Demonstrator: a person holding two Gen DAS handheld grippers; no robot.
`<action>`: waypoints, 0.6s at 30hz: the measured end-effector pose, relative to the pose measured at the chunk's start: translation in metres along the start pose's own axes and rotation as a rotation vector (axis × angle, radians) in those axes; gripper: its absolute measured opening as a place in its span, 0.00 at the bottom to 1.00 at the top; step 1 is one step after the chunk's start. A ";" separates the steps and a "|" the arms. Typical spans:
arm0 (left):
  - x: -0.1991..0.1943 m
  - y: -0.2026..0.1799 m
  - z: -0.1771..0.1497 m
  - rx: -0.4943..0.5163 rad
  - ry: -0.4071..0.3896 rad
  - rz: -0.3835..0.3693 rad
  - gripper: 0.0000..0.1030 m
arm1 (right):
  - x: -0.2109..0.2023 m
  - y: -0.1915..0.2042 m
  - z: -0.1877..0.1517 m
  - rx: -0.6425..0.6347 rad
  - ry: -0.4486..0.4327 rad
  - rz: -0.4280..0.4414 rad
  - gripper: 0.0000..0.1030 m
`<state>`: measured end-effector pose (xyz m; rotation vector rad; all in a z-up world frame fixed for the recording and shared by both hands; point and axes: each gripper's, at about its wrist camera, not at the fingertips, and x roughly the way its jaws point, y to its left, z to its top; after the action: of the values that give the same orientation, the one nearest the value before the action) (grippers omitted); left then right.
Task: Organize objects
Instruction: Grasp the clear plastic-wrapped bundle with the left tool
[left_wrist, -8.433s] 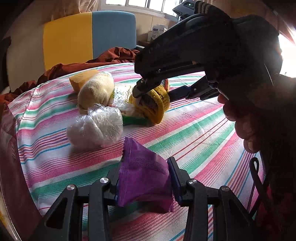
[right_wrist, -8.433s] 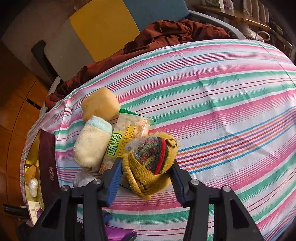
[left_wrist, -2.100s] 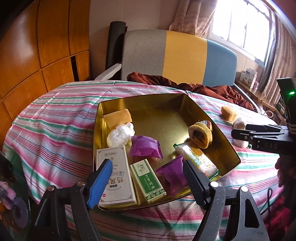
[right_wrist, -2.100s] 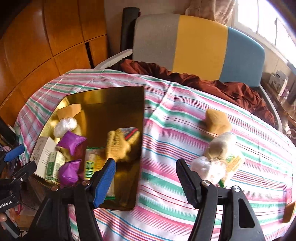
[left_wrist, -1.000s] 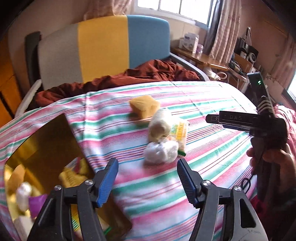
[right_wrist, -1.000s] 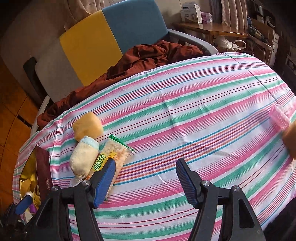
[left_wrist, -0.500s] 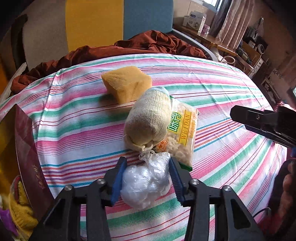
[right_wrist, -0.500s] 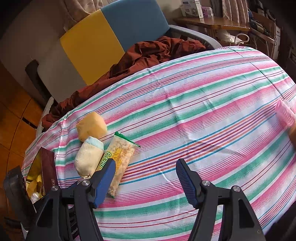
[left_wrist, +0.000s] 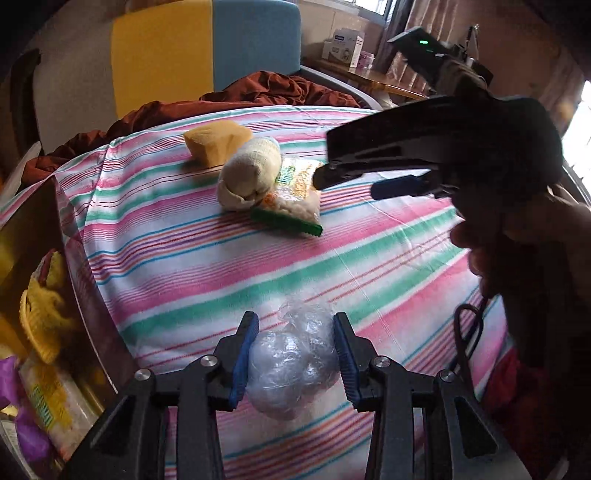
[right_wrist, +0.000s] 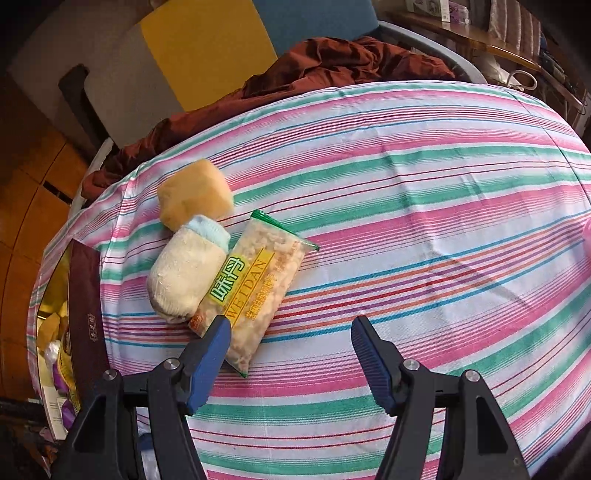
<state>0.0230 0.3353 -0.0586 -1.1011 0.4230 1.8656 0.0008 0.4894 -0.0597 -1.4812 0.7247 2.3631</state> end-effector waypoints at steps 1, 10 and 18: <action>-0.004 -0.003 -0.004 0.014 -0.007 0.001 0.40 | 0.003 0.004 0.001 -0.009 0.004 0.003 0.67; -0.052 0.010 -0.031 0.010 -0.068 0.027 0.41 | 0.026 0.008 0.019 0.062 0.034 -0.007 0.73; -0.095 0.021 -0.038 -0.008 -0.151 0.132 0.41 | 0.044 0.041 0.022 -0.067 0.037 -0.173 0.80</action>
<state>0.0442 0.2491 -0.0033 -0.9490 0.4095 2.0523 -0.0548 0.4646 -0.0803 -1.5508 0.5072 2.2558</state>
